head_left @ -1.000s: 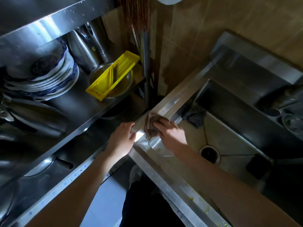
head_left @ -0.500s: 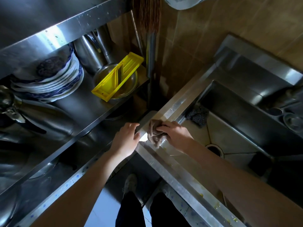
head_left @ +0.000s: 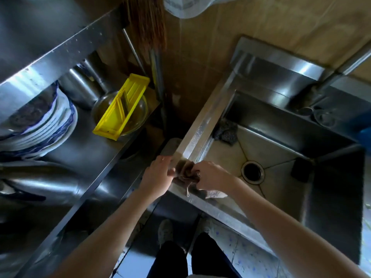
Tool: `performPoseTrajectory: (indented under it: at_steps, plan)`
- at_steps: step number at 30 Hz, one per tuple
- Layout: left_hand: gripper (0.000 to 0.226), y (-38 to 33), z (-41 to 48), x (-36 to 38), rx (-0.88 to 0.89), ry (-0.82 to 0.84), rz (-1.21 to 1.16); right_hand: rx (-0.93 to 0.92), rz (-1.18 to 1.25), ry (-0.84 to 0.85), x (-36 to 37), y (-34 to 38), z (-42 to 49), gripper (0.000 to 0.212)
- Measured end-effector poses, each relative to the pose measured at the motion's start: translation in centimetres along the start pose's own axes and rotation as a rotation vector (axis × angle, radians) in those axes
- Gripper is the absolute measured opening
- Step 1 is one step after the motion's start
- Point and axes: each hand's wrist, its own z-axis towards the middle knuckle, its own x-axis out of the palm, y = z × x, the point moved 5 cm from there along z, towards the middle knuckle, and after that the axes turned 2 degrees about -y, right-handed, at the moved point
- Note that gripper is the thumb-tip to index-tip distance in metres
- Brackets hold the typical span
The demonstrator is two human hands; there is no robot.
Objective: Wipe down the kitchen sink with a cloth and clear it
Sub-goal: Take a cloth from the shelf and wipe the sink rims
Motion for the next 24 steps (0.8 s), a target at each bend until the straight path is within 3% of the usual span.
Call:
performPoseTrajectory:
  at_steps: [9,14,20,24]
  plan:
    - [0.033,0.4,0.0,-0.2,0.163,0.037,-0.005,0.170,0.252,-0.250,4.2,0.9,-3.5,0.056]
    - [0.036,0.4,0.2,-0.2,0.188,0.055,0.011,0.147,0.355,-0.497,5.8,0.9,-5.0,0.041]
    - [0.037,0.1,0.0,0.0,0.250,0.059,0.038,0.160,0.166,-0.603,7.3,1.2,-5.6,0.039]
    - [0.038,0.1,0.0,0.0,0.269,0.071,0.076,0.264,0.197,-0.621,8.2,0.6,-5.9,0.038]
